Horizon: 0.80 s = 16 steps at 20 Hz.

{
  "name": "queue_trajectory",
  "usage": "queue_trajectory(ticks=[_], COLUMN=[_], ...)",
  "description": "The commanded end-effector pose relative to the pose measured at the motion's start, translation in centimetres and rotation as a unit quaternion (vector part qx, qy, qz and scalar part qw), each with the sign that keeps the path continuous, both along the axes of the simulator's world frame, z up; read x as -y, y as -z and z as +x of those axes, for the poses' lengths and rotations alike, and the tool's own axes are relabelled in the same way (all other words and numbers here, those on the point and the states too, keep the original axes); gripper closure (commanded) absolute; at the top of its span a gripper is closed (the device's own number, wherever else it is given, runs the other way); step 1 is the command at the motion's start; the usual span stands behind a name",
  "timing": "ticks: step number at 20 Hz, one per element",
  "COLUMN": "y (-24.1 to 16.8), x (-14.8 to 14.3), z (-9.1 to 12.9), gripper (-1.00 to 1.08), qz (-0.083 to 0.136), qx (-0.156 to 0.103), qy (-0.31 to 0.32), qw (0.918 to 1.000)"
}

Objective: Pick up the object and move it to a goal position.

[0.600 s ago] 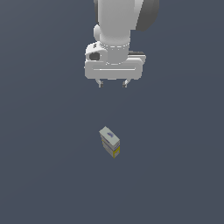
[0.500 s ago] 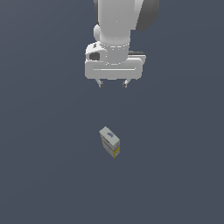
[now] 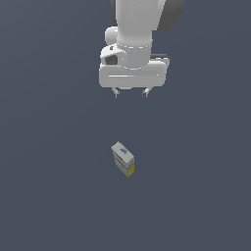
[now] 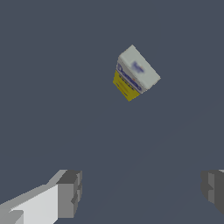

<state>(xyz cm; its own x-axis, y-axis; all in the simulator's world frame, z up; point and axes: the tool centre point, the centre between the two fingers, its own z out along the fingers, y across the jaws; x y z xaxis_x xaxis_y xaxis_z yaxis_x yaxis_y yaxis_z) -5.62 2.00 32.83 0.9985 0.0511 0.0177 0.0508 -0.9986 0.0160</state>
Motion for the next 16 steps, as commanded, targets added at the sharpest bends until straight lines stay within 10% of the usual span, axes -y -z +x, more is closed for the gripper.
queue_trajectory(ticks=[1, 16], y=[-0.1, 1.6], x=[-0.1, 0.3], z=[0.1, 2.9], gripper=[-0.92, -0.92], qz=[0.001, -0.003], qx=[0.001, -0.002], qy=[-0.001, -0.067], qw=[1.0000, 0.9978])
